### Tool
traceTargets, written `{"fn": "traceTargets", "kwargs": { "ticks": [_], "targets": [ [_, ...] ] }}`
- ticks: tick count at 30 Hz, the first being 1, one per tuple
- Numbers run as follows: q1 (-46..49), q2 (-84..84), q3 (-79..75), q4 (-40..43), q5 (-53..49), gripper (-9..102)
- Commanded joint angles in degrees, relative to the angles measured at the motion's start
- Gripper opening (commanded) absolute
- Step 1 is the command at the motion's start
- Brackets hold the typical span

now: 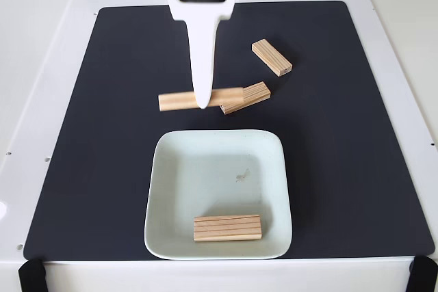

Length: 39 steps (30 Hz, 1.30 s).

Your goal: Pick up the wooden block and place them on the plate.

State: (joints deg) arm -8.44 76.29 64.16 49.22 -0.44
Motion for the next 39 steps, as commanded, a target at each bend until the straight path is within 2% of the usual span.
{"fn": "traceTargets", "kwargs": {
  "ticks": [1,10,19,34,39],
  "targets": [
    [-0.53,-10.28,-16.08,-0.79,0.62,0],
    [-0.7,-33.57,-42.36,-0.79,0.62,0],
    [-1.85,-47.02,-56.78,-0.79,0.35,0],
    [-2.37,-49.92,-58.8,0.09,0.62,0],
    [-2.11,-47.2,-53.79,0.09,-0.18,4]
  ]
}}
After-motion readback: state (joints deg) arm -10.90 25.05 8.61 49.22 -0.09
